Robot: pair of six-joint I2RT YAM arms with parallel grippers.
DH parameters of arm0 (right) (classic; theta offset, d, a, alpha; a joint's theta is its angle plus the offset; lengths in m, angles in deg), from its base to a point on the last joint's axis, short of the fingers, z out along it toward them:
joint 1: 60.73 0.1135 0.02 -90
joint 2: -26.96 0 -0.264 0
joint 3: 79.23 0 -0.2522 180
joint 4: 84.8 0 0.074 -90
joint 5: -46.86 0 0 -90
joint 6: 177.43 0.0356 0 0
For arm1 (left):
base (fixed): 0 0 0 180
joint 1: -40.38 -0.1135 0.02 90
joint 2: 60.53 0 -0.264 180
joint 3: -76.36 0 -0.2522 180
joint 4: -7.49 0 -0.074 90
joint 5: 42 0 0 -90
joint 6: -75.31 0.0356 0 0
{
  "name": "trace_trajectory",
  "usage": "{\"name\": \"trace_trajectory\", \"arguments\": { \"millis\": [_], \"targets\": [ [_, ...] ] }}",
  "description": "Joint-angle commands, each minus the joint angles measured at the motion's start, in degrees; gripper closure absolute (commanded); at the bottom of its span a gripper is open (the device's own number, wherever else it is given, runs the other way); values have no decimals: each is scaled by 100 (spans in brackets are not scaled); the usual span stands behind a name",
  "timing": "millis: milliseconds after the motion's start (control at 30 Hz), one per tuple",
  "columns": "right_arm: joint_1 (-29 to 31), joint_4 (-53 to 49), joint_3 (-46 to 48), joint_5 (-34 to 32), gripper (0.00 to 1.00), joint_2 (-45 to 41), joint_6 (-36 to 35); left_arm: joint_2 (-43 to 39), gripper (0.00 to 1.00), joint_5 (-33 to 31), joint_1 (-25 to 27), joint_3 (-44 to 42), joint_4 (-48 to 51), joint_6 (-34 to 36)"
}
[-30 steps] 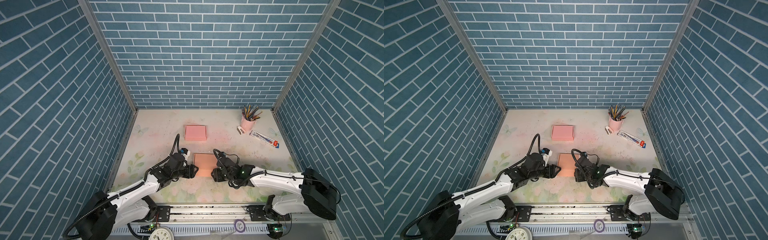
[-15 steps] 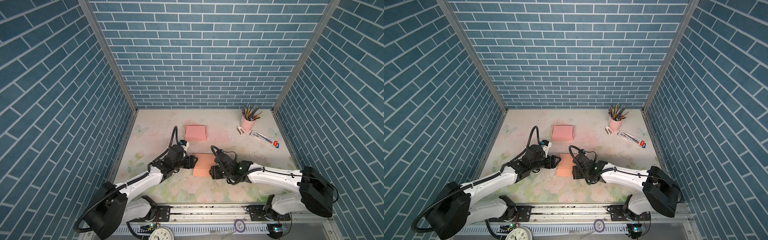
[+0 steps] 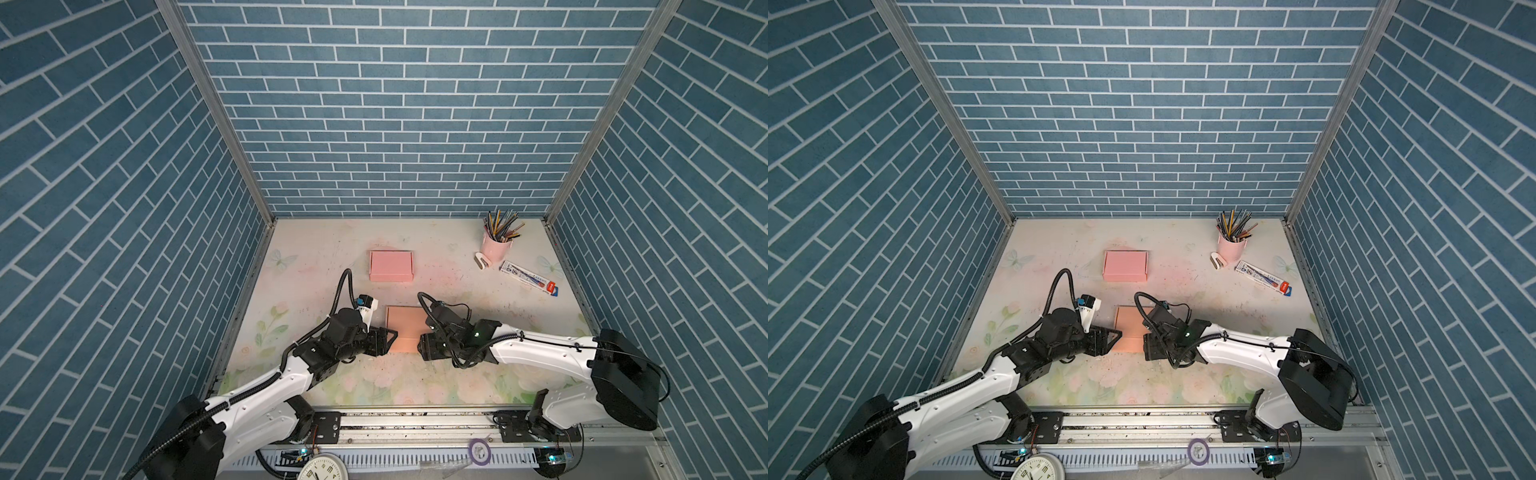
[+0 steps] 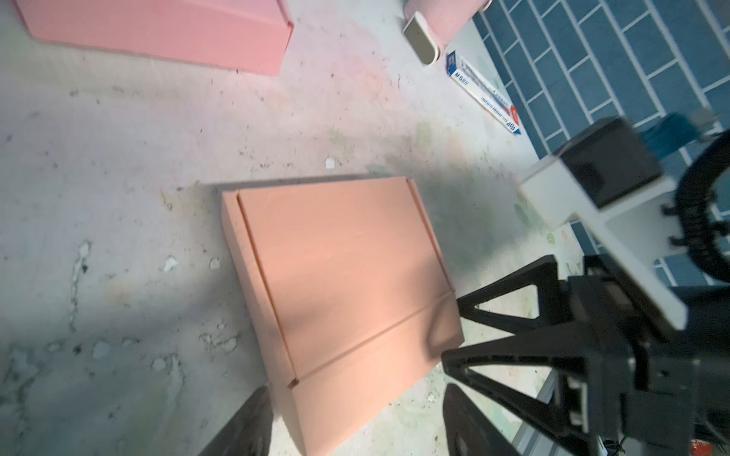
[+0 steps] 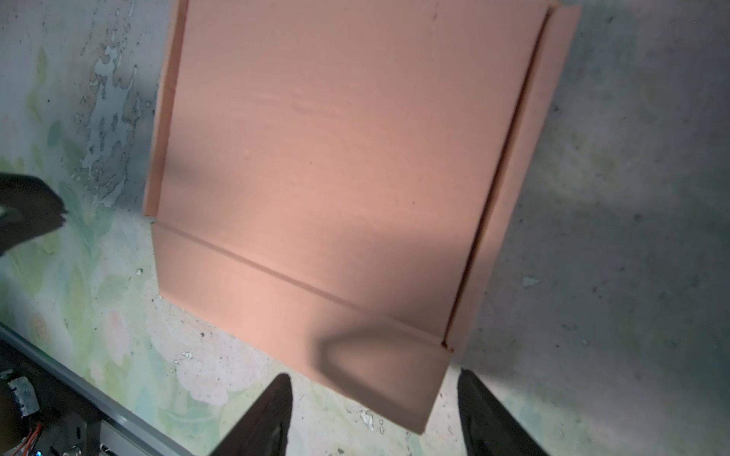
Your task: Fold the paper box
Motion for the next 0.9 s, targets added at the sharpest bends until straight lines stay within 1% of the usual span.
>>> {"name": "trace_trajectory", "arguments": {
  "millis": [0,233,400,600,867],
  "targets": [
    [-22,-231,-215,46,33,139,10,21,31,-65,128,-145,-145,-222],
    [-22,-249,-253,3,33,190,27,171,32,53,229,-277,-354,-259],
    [-22,-215,-337,2,33,235,27,270,35,158,304,-303,-492,-259],
    [-32,-214,-389,3,34,344,1,495,39,155,356,-287,-646,-269],
    [-39,-228,-433,-4,35,429,-17,814,40,114,354,-320,-903,-241]
  ]
}}
